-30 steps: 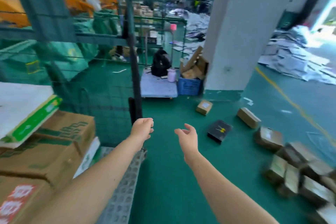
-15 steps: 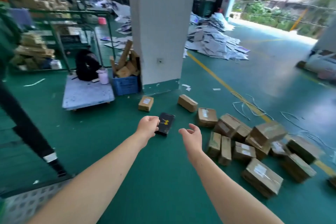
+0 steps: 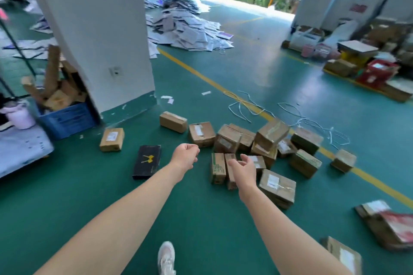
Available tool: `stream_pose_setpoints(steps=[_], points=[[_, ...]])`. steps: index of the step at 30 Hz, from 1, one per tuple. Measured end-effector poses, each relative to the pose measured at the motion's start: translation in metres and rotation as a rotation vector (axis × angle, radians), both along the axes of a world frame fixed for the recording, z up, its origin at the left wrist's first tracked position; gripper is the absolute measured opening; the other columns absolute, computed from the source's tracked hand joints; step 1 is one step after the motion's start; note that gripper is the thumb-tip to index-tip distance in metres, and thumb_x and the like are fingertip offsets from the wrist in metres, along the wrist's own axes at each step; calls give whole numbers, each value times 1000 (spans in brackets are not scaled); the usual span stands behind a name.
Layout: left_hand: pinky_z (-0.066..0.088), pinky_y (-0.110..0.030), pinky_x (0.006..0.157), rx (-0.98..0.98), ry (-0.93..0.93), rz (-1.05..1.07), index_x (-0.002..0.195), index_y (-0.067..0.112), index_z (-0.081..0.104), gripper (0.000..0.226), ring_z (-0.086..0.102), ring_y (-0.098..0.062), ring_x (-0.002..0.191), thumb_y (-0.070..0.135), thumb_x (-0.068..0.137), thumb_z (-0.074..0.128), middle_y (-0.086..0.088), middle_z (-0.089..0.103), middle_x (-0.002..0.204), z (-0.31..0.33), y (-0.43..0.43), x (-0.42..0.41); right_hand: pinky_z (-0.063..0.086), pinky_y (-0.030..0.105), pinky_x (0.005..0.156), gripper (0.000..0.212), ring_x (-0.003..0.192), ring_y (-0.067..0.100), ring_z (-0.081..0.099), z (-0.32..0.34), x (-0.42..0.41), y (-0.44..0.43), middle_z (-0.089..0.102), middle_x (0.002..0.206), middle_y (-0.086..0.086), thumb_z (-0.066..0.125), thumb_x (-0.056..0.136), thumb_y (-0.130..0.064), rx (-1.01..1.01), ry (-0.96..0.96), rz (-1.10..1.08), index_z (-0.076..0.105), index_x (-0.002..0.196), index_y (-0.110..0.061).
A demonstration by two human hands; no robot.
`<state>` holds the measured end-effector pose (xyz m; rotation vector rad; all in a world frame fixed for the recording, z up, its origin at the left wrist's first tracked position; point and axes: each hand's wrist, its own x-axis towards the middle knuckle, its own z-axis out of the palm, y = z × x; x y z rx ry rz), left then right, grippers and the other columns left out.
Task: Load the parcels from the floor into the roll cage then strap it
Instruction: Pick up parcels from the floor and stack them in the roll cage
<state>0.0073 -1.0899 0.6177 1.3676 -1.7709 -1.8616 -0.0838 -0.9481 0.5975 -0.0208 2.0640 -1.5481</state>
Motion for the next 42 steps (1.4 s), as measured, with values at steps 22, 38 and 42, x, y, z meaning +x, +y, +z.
stream_pose_setpoints(steps=[22,38,42], points=[[47,-31,81,69,-120,-401,121,14,53,24,55,-19,97,21,99,44,-5,59,109,-46,-212,-332,43,41,103,62,126,26,49,-37,-278,-177,50,142,9,66,92,-23,89,-133,-341,37,147,-19],[44,-26,58,61,-284,-422,118,12,55,23,56,-17,91,18,98,46,-6,60,107,-87,-315,-565,42,44,108,66,135,29,44,-65,-521,-259,39,153,9,63,96,-24,195,-280,-283,29,152,-17],[50,-32,75,70,-337,-447,114,12,56,20,58,-18,92,19,97,49,-6,59,106,-108,-336,-620,41,44,110,66,137,30,42,-82,-568,-279,38,154,9,63,96,-24,209,-352,-320,29,152,-17]])
